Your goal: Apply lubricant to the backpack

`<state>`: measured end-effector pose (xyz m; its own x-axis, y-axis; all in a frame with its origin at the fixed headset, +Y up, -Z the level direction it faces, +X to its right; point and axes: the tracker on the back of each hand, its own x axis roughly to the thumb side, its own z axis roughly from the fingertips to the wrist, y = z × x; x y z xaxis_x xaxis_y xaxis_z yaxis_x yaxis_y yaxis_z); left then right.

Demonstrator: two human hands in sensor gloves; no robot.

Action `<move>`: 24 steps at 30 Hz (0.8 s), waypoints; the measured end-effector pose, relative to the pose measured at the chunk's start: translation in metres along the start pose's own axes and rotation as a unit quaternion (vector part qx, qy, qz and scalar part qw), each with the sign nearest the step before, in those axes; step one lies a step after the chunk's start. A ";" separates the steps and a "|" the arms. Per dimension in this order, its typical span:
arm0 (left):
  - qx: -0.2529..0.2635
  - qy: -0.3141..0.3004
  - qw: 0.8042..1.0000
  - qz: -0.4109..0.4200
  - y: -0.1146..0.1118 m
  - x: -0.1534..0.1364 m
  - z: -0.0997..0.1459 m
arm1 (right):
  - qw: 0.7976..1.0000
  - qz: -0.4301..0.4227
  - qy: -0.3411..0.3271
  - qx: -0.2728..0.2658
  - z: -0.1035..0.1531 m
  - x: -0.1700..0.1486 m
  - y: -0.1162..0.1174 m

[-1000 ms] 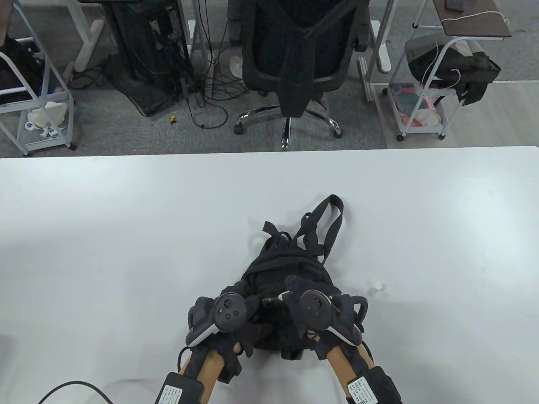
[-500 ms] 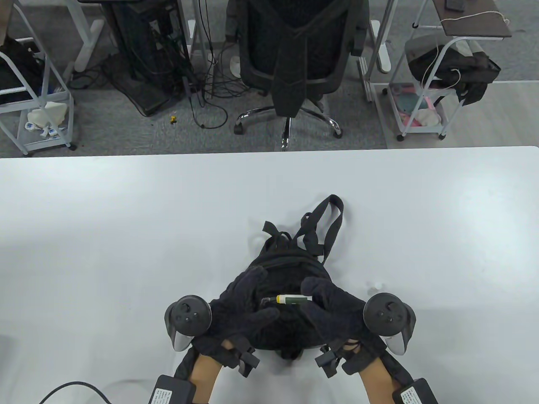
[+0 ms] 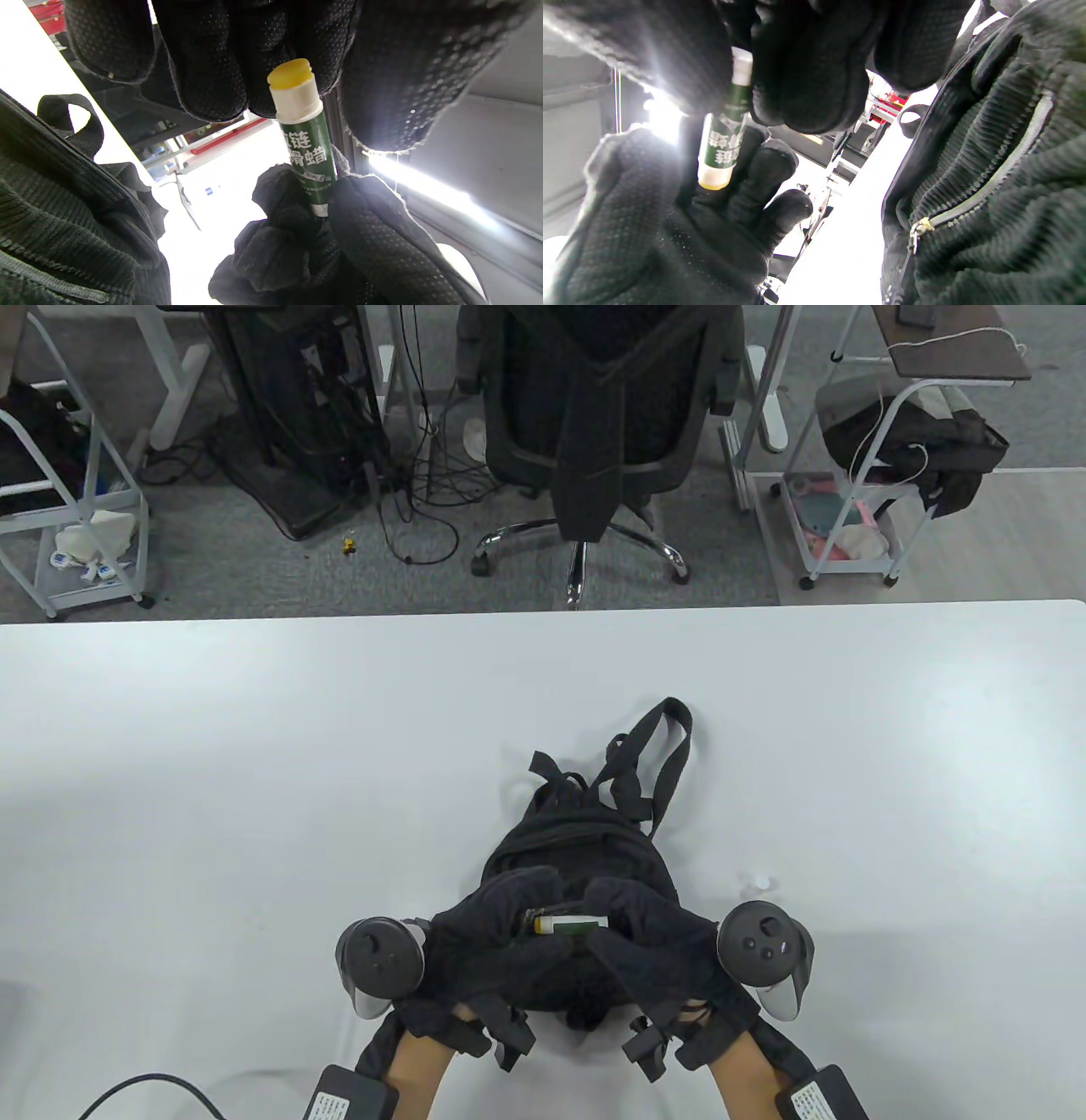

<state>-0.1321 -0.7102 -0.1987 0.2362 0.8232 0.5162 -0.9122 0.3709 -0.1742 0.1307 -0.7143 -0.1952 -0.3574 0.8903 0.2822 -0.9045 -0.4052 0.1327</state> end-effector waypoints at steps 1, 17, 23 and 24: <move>-0.003 -0.001 1.000 -0.006 -0.001 0.000 0.000 | 1.000 -0.002 0.000 -0.001 0.000 0.000 0.000; 0.007 -0.001 0.999 -0.034 -0.006 0.001 0.001 | 1.000 -0.017 0.025 -0.007 0.000 -0.011 -0.006; 0.009 -0.005 0.999 -0.044 -0.006 0.002 0.000 | 0.999 0.000 0.040 0.005 -0.002 -0.015 -0.001; 0.010 -0.006 0.999 -0.046 -0.006 0.001 0.001 | 0.999 0.002 0.039 0.004 -0.002 -0.014 -0.001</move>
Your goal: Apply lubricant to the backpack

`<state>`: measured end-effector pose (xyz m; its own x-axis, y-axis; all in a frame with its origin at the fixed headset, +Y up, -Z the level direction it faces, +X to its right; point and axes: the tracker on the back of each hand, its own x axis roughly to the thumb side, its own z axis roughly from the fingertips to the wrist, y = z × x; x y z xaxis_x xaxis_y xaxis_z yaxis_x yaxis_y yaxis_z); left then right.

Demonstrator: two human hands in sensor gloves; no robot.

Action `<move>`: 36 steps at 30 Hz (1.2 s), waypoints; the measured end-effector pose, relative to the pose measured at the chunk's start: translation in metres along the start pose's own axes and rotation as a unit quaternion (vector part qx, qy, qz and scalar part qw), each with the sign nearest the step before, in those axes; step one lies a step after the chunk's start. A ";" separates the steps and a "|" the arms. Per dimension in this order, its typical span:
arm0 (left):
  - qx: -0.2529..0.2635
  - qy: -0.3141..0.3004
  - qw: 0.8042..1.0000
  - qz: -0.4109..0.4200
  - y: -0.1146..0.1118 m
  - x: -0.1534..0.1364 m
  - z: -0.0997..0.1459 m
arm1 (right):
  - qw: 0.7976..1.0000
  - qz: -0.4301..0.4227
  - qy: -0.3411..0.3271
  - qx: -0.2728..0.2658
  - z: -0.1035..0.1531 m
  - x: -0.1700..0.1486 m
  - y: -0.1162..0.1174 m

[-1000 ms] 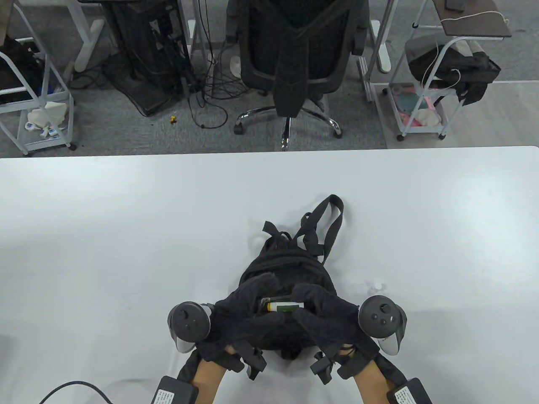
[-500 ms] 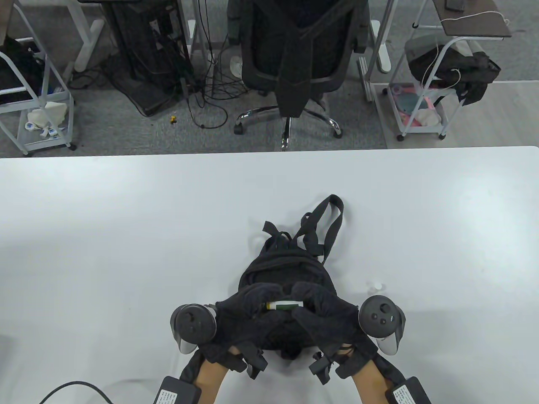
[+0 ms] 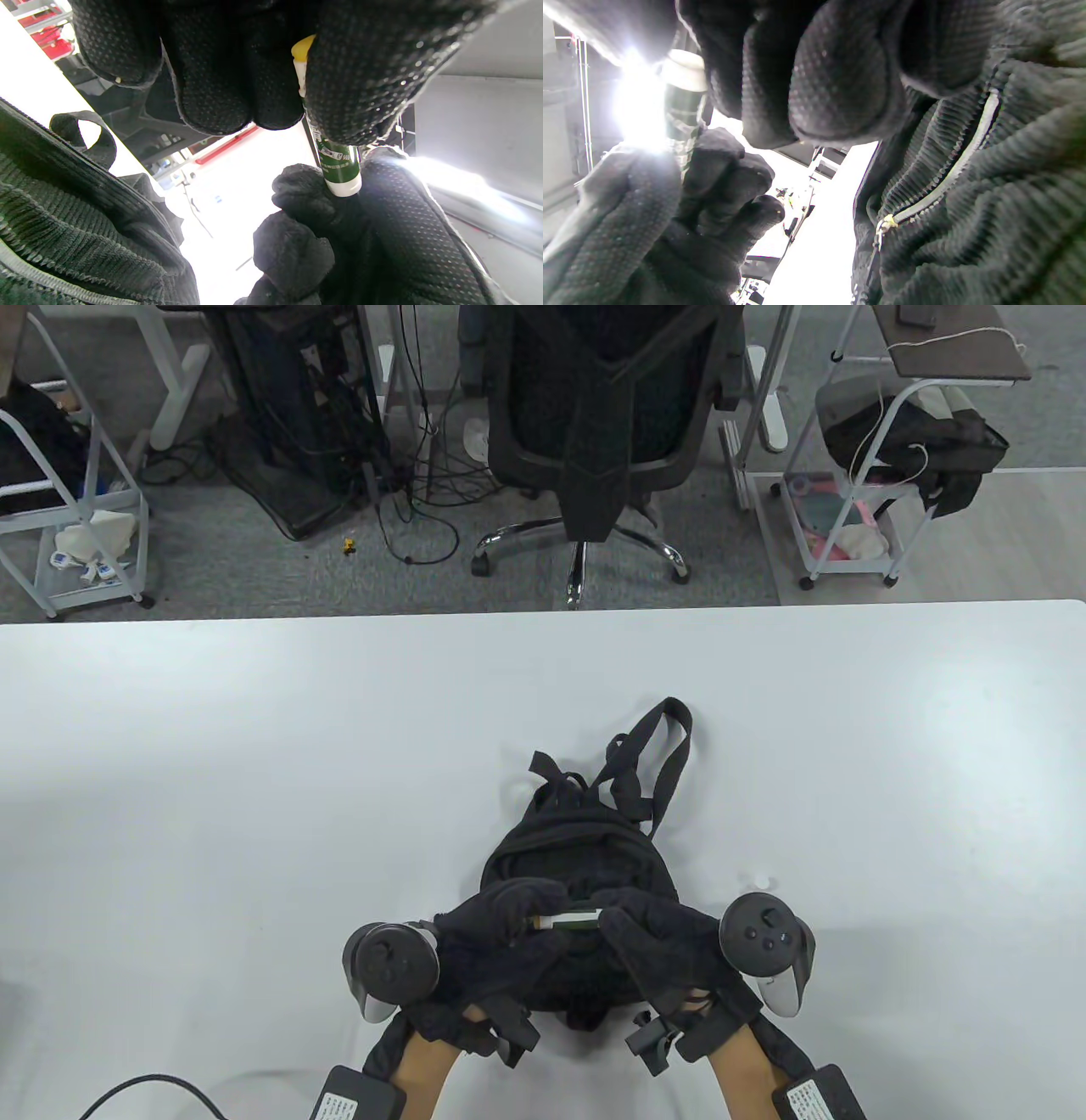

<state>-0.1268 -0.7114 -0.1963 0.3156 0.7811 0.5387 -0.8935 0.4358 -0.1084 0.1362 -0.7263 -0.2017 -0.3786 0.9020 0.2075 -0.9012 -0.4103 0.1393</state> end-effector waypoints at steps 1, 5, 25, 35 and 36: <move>0.001 0.000 1.000 -0.003 0.000 0.000 0.000 | 1.000 0.007 -0.001 -0.002 0.000 0.001 0.000; 0.001 0.003 1.000 0.005 0.001 -0.002 0.000 | 1.000 -0.013 -0.011 0.018 -0.001 0.001 0.000; 0.006 -0.003 1.000 -0.005 0.001 0.002 0.001 | 1.000 -0.002 0.000 -0.003 0.000 0.001 -0.006; 0.007 -0.002 1.000 -0.005 0.001 0.002 0.001 | 1.000 -0.015 0.001 -0.010 0.001 0.003 -0.010; 0.007 -0.002 1.000 -0.004 0.000 0.002 0.001 | 1.000 -0.017 0.007 -0.016 0.001 0.002 -0.010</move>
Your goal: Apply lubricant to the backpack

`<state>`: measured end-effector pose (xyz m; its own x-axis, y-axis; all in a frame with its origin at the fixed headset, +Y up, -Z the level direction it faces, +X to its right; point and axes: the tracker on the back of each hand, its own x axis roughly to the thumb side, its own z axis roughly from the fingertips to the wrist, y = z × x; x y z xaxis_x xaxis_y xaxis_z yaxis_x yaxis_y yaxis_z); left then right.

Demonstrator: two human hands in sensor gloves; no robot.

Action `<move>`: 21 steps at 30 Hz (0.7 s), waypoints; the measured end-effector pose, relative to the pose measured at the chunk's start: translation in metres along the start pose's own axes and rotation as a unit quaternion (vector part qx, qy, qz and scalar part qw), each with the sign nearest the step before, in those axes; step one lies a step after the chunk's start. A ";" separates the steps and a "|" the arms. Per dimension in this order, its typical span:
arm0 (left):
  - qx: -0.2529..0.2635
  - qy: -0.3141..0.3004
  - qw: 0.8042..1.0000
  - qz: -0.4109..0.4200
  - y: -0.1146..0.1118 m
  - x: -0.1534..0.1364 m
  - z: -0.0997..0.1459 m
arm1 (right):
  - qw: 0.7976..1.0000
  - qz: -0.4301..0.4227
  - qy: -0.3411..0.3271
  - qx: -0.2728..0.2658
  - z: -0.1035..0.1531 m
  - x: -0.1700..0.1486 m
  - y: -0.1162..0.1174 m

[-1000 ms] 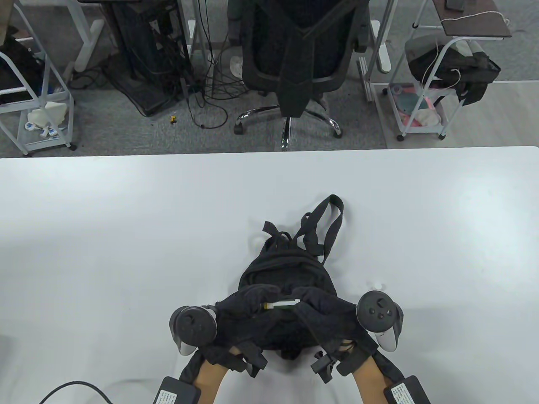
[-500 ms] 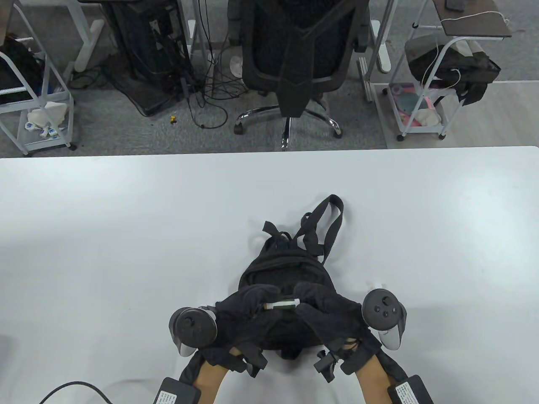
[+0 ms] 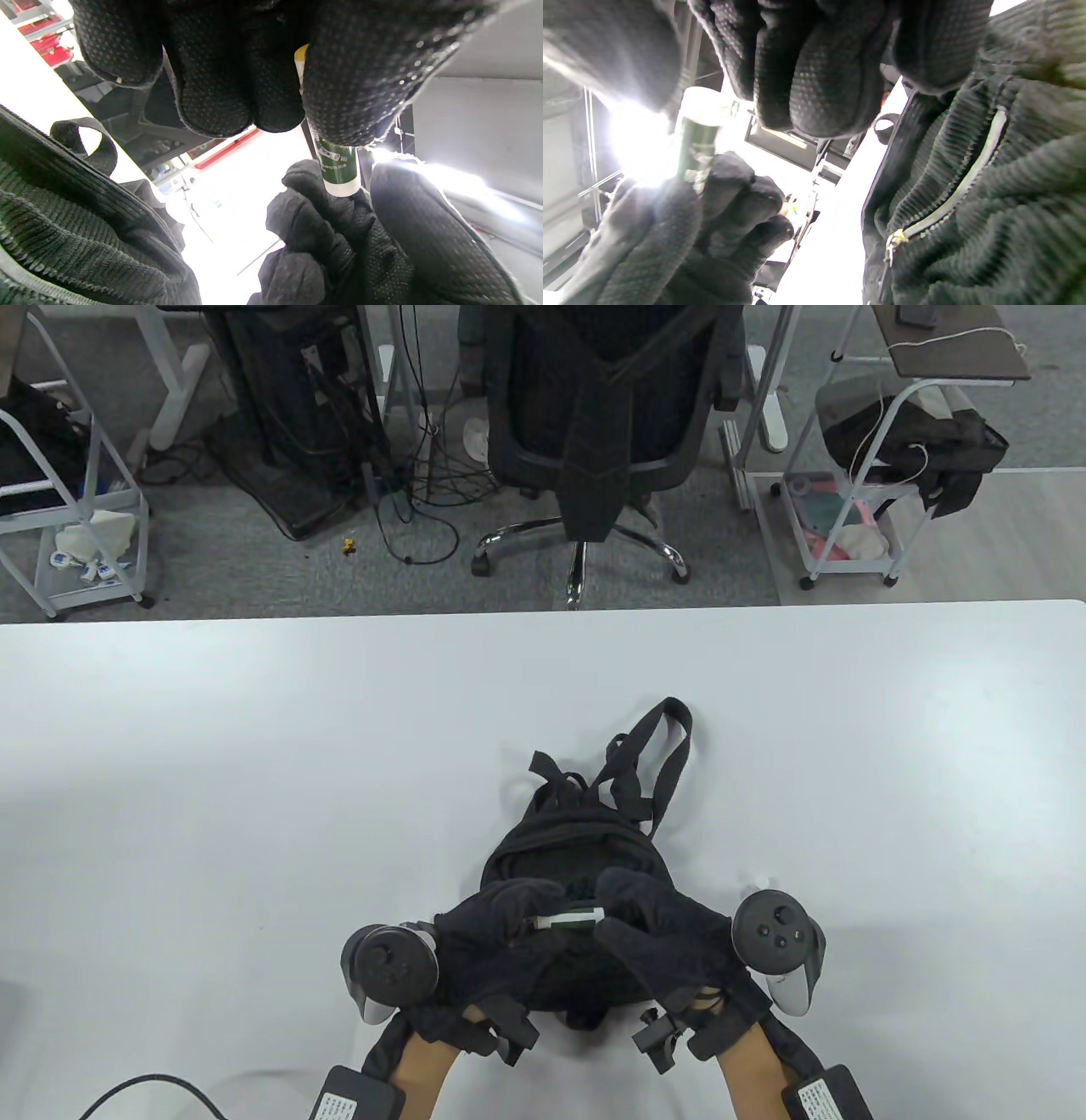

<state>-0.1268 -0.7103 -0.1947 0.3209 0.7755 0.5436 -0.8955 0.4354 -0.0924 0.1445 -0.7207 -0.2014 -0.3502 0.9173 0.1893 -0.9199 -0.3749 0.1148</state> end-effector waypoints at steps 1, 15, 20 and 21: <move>0.000 0.000 1.000 -0.001 0.000 0.000 0.000 | 1.000 0.000 0.008 -0.004 0.000 -0.001 0.001; 0.003 -0.003 1.000 -0.003 0.002 0.000 0.001 | 0.999 0.027 0.002 0.017 -0.002 0.003 0.005; -0.005 0.001 1.000 -0.002 0.002 -0.002 0.001 | 0.999 0.046 -0.011 0.027 -0.003 0.008 0.009; -0.003 0.001 1.000 -0.003 0.002 -0.002 0.001 | 0.998 0.045 -0.015 0.033 -0.002 0.008 0.009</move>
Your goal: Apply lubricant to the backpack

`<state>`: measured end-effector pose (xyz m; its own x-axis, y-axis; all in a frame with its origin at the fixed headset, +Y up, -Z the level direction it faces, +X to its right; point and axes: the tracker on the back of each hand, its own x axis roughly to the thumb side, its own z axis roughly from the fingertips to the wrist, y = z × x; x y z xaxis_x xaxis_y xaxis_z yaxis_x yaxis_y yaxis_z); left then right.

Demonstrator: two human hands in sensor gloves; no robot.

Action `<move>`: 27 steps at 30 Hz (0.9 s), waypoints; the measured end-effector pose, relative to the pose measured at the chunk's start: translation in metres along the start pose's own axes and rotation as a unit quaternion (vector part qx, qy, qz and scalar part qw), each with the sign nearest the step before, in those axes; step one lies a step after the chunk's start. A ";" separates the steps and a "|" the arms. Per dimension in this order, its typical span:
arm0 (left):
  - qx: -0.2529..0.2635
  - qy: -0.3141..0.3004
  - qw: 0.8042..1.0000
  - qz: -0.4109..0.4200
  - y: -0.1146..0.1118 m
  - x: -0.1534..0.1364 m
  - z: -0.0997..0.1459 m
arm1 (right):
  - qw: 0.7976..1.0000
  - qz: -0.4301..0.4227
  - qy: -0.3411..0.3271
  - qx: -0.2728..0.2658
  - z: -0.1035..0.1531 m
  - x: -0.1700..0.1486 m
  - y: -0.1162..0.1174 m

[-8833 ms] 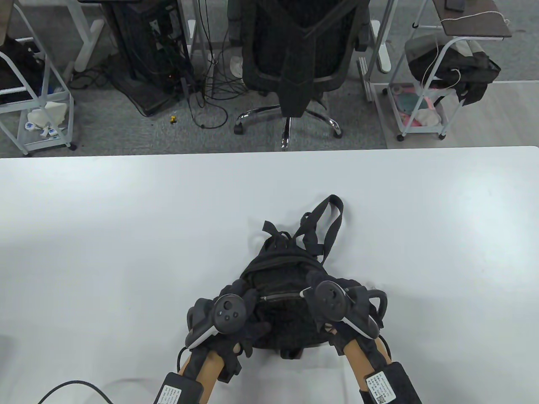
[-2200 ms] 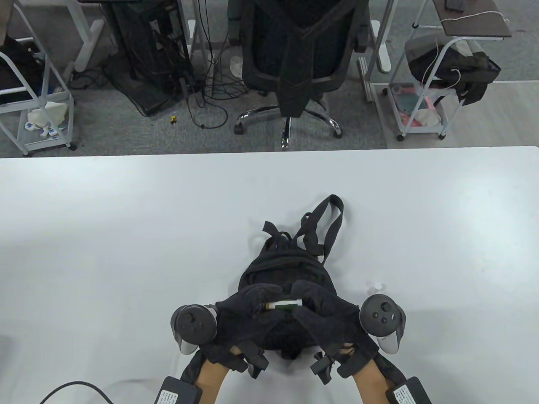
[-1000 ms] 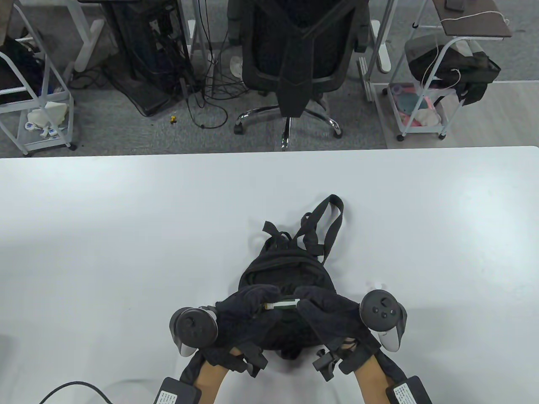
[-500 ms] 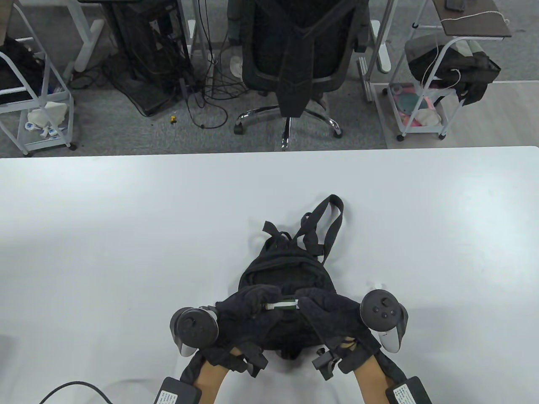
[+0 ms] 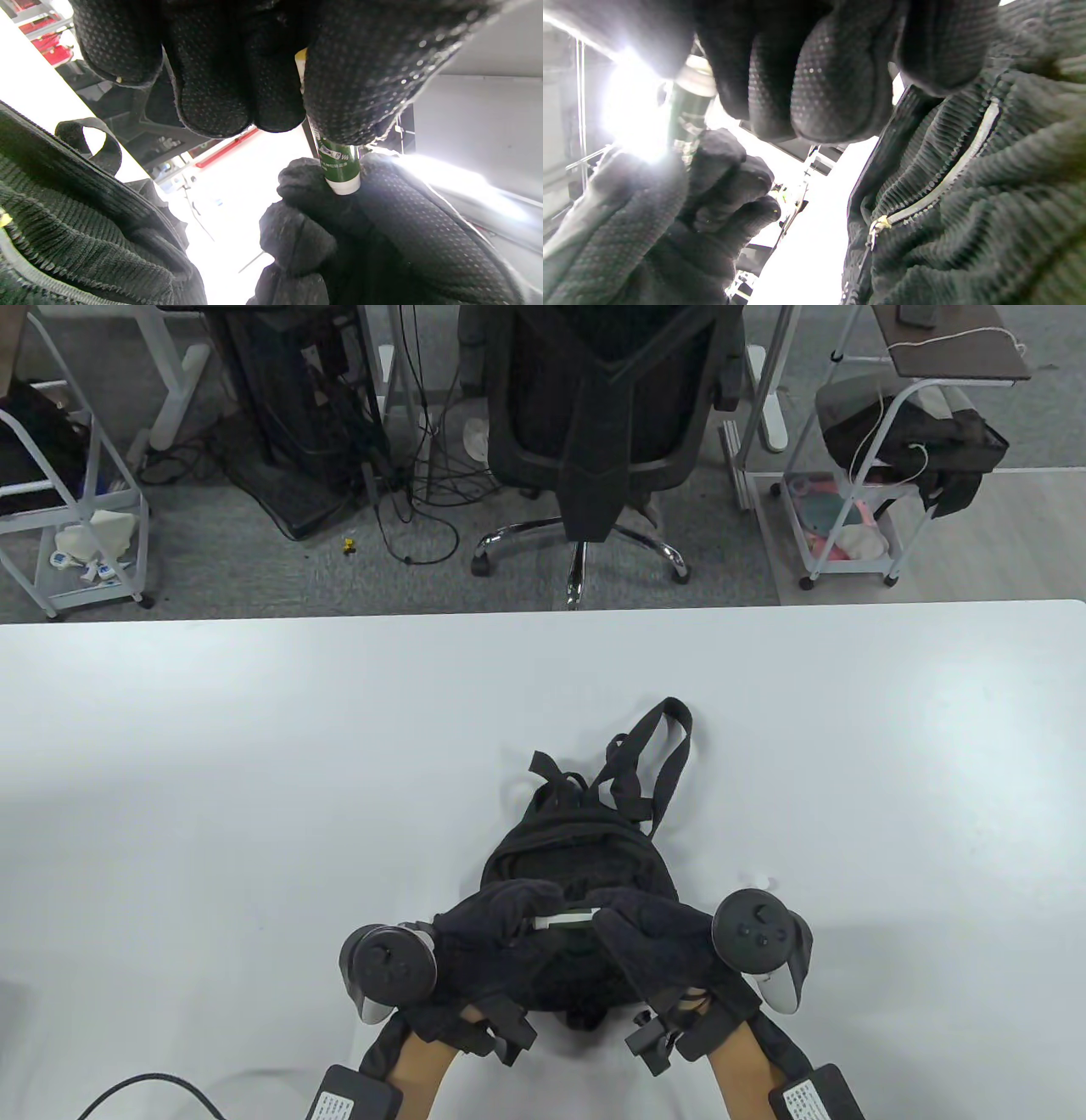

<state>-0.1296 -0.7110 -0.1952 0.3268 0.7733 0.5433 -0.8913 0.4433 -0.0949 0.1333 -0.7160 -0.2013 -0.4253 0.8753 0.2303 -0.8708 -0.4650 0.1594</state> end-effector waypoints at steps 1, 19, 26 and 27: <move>0.001 0.000 1.000 -0.002 0.000 0.000 0.000 | 1.000 -0.004 -0.002 0.004 0.000 0.000 0.000; 0.003 0.000 1.000 -0.004 0.003 -0.002 0.001 | 1.000 -0.013 -0.004 0.006 0.000 -0.006 0.001; -0.003 -0.002 1.000 -0.015 0.001 -0.001 0.001 | 1.000 -0.011 0.004 0.018 -0.002 -0.006 0.006; -0.004 -0.002 1.000 -0.015 0.002 -0.001 0.001 | 1.000 -0.013 0.002 0.025 -0.002 -0.006 0.006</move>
<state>-0.1316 -0.7115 -0.1956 0.3520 0.7578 0.5495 -0.8787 0.4698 -0.0850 0.1304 -0.7242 -0.2035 -0.4029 0.8881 0.2213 -0.8685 -0.4473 0.2137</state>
